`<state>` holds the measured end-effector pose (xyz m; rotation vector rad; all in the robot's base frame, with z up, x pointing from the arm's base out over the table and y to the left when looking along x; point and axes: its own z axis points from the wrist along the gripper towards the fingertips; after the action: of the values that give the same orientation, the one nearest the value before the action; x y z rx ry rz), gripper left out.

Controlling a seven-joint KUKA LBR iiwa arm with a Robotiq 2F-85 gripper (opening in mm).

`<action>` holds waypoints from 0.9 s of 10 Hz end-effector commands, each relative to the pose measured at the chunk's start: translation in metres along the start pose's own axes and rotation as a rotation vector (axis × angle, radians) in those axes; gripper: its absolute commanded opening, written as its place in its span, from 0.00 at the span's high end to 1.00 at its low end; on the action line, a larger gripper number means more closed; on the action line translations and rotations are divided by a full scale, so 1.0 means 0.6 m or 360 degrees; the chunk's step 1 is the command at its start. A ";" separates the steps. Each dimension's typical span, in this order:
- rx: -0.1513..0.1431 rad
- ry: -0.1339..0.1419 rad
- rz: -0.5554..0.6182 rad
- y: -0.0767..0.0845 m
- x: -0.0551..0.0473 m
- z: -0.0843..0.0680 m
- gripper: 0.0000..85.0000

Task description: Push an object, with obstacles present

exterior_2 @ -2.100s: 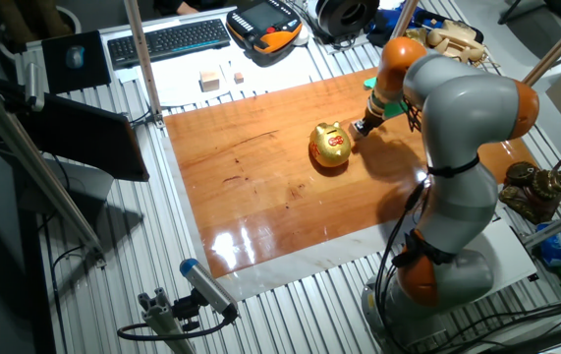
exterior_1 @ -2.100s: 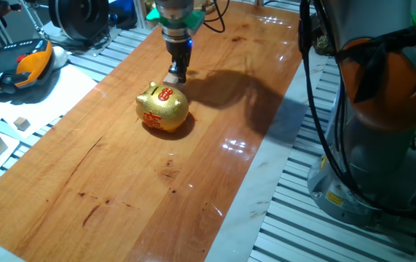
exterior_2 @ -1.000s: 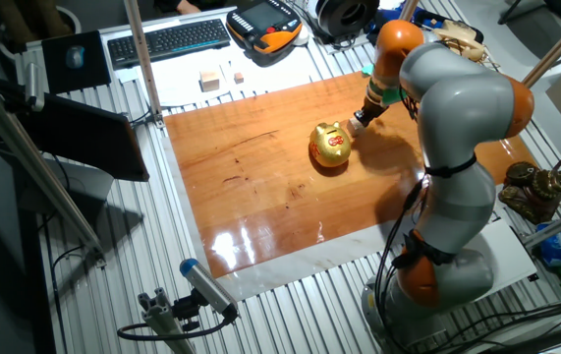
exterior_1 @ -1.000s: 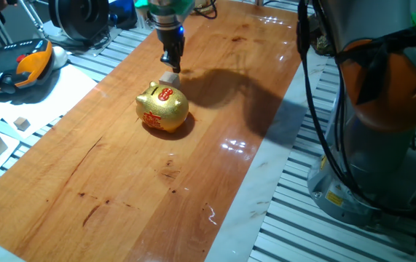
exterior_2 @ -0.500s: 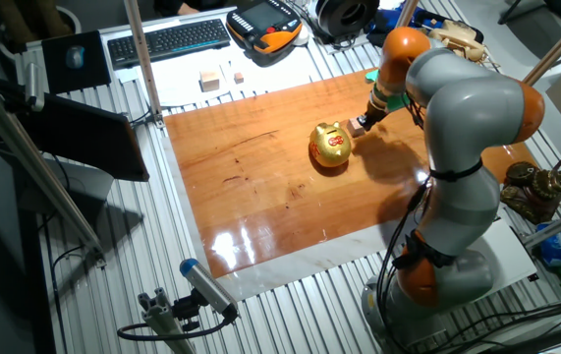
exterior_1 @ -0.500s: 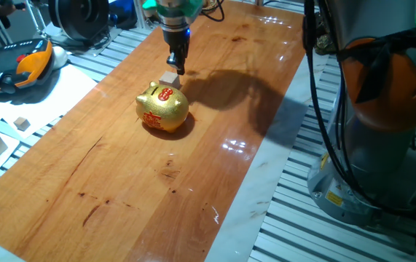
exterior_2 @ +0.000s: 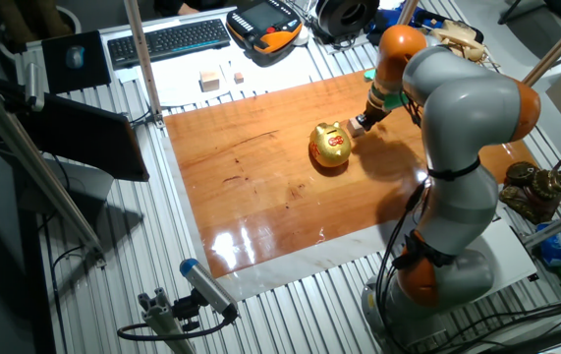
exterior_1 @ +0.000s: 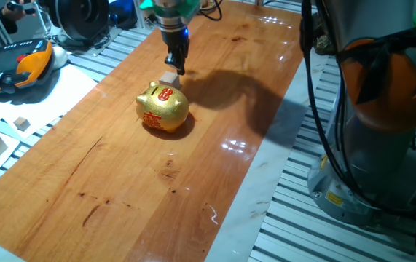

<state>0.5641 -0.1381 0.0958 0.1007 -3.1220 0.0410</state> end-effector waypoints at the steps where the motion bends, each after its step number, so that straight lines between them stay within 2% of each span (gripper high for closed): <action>1: 0.0009 0.0000 0.0027 0.001 -0.001 0.000 1.00; 3: -0.0024 0.0010 0.0031 0.002 -0.010 0.013 1.00; 4: -0.0019 0.0011 0.0026 0.003 -0.015 0.020 1.00; 7: -0.0011 0.0001 -0.0008 0.004 -0.017 0.023 1.00; 8: 0.0001 -0.0025 -0.0027 0.005 -0.019 0.025 1.00; 9: 0.0011 -0.0095 -0.0059 0.005 -0.020 0.029 1.00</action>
<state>0.5762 -0.1349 0.0779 0.1699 -3.1766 0.0534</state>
